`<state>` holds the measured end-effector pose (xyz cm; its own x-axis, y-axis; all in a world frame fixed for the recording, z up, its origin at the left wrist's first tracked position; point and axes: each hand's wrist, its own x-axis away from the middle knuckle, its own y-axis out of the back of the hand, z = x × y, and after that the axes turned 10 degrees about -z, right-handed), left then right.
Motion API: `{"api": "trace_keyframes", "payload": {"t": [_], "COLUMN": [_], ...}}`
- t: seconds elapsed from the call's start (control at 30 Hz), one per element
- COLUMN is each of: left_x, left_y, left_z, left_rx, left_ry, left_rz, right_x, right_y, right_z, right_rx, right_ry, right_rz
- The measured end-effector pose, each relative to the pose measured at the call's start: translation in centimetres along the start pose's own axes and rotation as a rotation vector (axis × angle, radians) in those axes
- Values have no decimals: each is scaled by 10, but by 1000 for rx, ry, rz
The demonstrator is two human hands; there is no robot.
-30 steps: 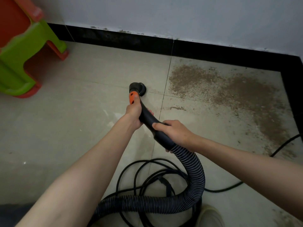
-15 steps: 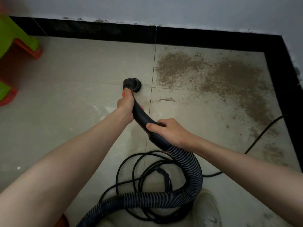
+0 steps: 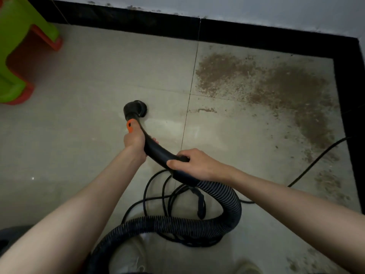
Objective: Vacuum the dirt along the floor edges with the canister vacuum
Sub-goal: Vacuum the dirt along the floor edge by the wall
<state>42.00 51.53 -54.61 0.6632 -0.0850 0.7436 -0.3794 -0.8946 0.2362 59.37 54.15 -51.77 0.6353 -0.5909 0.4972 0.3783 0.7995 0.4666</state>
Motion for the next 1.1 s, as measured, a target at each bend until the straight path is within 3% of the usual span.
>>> {"api": "trace_keyframes", "payload": {"t": [0.23,0.37,0.63,1.1], "left_x": [16,28,53,66], "left_y": [13,8,-26,-84], "left_z": [31,42,59,60], "left_rx": [-25,-65,-145,-314], "left_ry": [12,20,25,-28], "left_rz": [10,127,355,508], "right_x": [28,51,85,92], "right_y": [-7,-3,8,21], "right_z": [-18,-32,-61,-79], "right_rx": [11,-28,-131,-151], "right_ry": [3,-20,-112,-220], "right_rz": [19,-20,-157,-400]}}
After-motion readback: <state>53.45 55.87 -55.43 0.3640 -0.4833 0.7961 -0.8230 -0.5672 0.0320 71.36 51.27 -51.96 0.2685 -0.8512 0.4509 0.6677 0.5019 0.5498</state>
